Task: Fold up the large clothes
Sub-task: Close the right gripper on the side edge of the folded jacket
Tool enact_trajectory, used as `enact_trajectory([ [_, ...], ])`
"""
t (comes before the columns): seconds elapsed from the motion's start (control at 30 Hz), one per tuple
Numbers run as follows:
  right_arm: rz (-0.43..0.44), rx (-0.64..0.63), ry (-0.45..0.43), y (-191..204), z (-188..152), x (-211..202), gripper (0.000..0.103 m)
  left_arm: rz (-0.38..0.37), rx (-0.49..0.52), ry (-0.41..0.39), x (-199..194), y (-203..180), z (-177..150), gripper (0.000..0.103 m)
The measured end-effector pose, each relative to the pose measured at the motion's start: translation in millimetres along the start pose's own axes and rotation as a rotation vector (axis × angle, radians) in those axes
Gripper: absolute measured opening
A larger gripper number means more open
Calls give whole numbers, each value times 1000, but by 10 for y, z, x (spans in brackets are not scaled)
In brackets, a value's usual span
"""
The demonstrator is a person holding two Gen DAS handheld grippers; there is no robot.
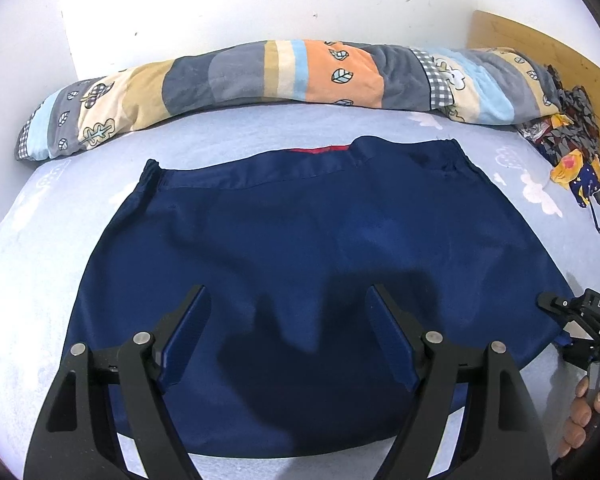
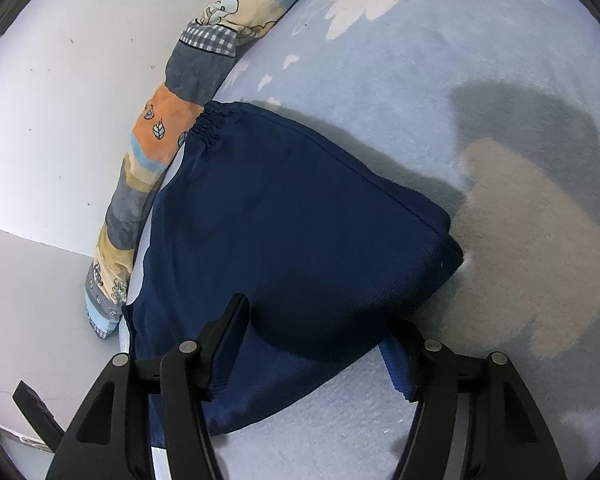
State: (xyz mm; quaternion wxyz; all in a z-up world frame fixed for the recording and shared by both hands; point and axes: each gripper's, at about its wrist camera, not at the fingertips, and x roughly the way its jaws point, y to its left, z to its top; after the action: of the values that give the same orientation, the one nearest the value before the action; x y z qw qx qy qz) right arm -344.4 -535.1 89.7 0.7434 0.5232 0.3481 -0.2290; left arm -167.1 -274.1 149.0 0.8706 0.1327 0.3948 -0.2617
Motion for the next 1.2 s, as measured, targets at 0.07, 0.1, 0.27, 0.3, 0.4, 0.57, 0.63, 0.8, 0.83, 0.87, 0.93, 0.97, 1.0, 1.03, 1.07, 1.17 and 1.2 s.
enact_trajectory([
  [0.07, 5, -7, -5, -10, -5, 0, 66, 1, 3, -2, -7, 0, -2, 80],
  [0.1, 6, -4, -8, -13, -7, 0, 66, 2, 3, -3, -9, 0, -3, 80],
  [0.27, 16, -17, -10, -14, 1, 4, 66, 6, -3, -2, -11, 10, -3, 80],
  [0.3, 18, -16, -11, -16, 1, 4, 66, 4, -4, -1, -11, 10, -2, 80],
  [0.4, 21, -21, -14, -19, 1, 0, 66, 5, 0, -1, -11, 1, -5, 80],
  [0.57, 32, -44, -26, 5, 20, 10, 66, 2, 6, 5, 8, -14, 4, 80],
  [0.63, 26, -64, -30, 31, 33, 24, 66, 4, 8, 4, 7, -23, 5, 80],
  [0.8, 11, -86, -45, 66, 31, 49, 66, 6, 15, 3, 13, -33, 4, 80],
  [0.83, 12, -87, -47, 68, 34, 51, 66, 7, 15, 4, 12, -39, 4, 80],
  [0.87, 14, -86, -47, 68, 36, 52, 66, 8, 15, 4, 12, -39, 3, 80],
  [0.93, 16, -83, -49, 65, 39, 56, 66, 8, 15, 4, 14, -44, 3, 80],
  [0.97, 17, -82, -49, 65, 42, 57, 66, 6, 15, 4, 19, -48, 4, 80],
  [1.0, 16, -82, -49, 68, 43, 58, 66, 7, 17, 4, 20, -52, 3, 80],
  [1.03, 15, -83, -49, 69, 44, 59, 66, 8, 19, 4, 23, -57, 3, 80],
  [1.07, 15, -83, -49, 71, 47, 60, 66, 8, 20, 5, 23, -59, 3, 80],
  [1.17, 17, -81, -51, 73, 50, 63, 66, 8, 22, 5, 25, -66, -4, 80],
  [1.2, 17, -81, -52, 77, 54, 65, 66, 8, 22, 5, 24, -67, -2, 80],
])
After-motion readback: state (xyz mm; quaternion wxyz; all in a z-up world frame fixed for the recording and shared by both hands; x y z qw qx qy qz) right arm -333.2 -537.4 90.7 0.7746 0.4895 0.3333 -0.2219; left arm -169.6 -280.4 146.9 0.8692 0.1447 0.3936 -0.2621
